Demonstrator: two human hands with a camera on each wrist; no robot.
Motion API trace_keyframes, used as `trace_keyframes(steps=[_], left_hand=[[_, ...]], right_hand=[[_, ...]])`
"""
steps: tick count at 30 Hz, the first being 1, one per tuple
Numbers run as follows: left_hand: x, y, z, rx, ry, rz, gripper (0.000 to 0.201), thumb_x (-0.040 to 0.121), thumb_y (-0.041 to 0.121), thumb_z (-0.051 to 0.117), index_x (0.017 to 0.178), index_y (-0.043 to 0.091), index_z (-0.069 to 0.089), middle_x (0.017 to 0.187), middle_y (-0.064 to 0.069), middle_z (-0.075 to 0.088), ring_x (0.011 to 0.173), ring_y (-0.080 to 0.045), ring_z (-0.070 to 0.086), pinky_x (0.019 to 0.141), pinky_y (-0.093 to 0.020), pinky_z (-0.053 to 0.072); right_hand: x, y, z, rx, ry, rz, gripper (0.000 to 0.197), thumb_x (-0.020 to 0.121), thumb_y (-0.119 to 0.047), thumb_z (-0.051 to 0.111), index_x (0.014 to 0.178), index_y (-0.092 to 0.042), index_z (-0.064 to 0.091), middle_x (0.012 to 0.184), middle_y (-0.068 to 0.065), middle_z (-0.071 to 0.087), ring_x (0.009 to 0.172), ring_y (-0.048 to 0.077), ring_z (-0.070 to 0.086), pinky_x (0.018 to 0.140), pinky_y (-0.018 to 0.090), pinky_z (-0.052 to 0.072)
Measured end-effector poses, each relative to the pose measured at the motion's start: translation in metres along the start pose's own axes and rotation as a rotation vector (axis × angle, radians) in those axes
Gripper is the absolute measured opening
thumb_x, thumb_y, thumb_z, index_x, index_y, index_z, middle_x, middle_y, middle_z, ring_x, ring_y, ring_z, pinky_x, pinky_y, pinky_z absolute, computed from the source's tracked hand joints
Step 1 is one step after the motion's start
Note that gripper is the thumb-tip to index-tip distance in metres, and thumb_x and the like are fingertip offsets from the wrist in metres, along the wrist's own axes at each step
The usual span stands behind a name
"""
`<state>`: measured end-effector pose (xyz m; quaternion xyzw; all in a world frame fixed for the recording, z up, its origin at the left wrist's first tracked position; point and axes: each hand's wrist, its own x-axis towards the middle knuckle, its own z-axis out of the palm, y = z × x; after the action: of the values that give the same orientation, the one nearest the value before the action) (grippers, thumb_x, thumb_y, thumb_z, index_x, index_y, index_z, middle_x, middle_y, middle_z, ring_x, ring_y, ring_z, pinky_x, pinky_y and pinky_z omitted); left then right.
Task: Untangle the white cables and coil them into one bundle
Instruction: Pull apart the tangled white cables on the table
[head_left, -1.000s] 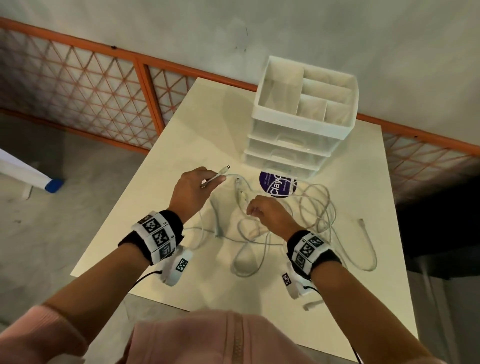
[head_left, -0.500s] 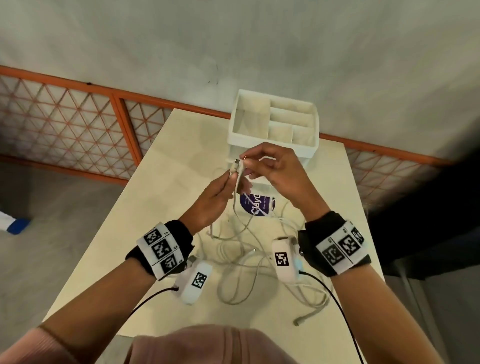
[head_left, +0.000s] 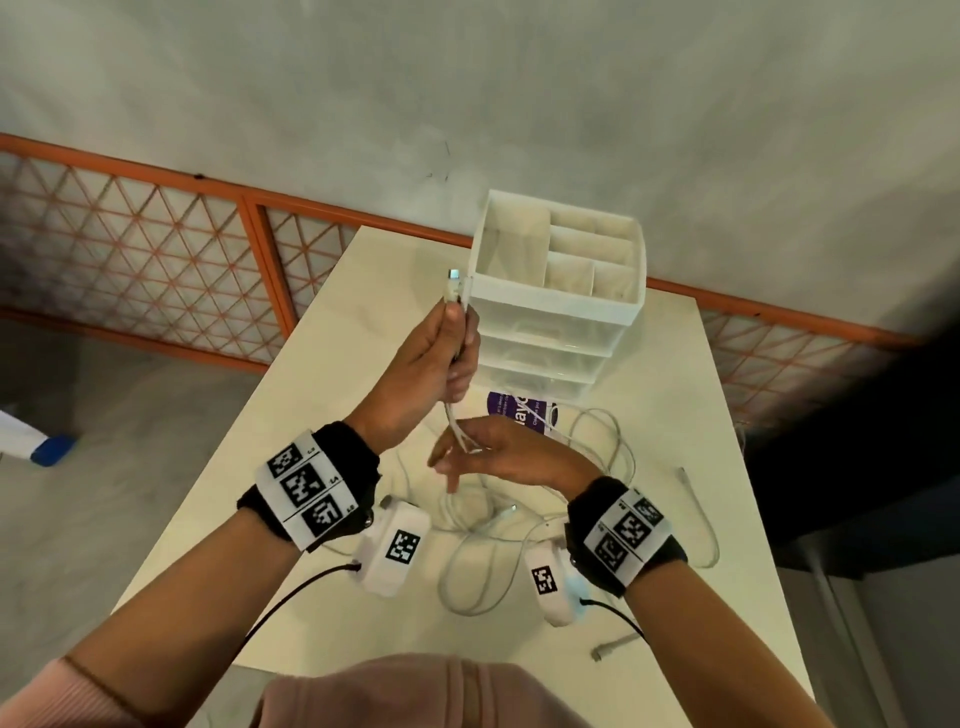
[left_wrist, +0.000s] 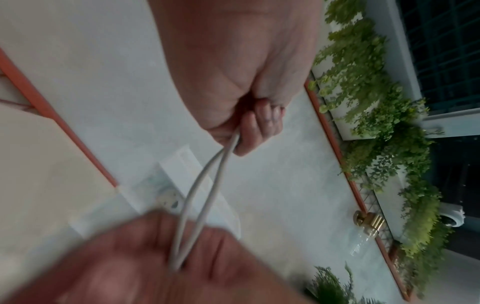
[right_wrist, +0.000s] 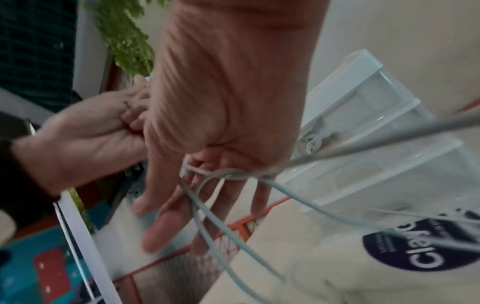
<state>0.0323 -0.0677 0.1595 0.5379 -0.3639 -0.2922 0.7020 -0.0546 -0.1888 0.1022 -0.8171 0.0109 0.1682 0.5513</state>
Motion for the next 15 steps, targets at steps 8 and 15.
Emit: trace_keyframes(steps=[8,15], left_hand=[[-0.008,0.015,-0.037,0.093,0.216,0.089,0.034,0.097,0.045,0.024,0.075,0.022,0.036,0.060,0.007,0.024,0.049,-0.008,0.017,0.042,-0.018,0.022],[-0.019,-0.025,-0.040,0.746,-0.087,-0.152,0.041,0.062,0.045,0.081,0.089,0.021,0.063,0.054,0.003,0.029,0.047,-0.008,0.024,0.048,-0.023,0.020]], right_hand=[[-0.036,0.073,-0.035,-0.332,0.152,0.189,0.027,0.092,-0.031,0.058,0.081,-0.008,0.067,0.074,0.000,0.069,0.070,-0.001,0.061,0.076,0.016,0.043],[-0.050,0.056,-0.036,-0.129,0.292,0.141,0.016,0.089,-0.024,0.064,0.075,-0.018,0.068,0.068,-0.002,0.068,0.070,0.004,0.064,0.073,0.012,0.045]])
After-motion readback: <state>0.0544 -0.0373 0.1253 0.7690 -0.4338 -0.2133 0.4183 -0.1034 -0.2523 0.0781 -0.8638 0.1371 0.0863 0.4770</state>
